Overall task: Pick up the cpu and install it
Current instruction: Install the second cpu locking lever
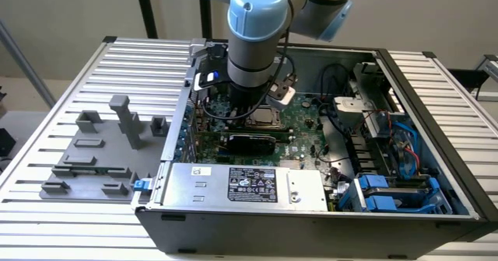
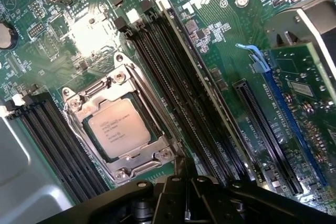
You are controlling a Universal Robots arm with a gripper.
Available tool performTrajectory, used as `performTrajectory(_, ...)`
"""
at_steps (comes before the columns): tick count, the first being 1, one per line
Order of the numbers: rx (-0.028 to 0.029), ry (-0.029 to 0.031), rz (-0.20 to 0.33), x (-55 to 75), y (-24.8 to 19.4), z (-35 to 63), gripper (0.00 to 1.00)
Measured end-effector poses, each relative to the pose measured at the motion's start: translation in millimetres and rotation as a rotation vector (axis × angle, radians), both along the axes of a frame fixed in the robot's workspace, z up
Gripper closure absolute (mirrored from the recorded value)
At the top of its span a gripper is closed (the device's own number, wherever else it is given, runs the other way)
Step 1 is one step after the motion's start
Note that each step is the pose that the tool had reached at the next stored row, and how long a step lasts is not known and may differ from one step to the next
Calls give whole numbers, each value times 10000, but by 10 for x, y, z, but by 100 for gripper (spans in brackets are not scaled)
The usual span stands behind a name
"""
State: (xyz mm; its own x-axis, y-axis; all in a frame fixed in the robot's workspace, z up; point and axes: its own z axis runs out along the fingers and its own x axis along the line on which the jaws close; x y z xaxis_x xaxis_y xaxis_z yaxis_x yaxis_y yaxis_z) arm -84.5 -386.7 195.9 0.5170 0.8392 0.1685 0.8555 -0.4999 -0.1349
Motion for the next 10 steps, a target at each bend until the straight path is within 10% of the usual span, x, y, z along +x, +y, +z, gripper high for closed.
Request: performTrajectory(10, -132, 3, 0, -1, 1, 188, 89)
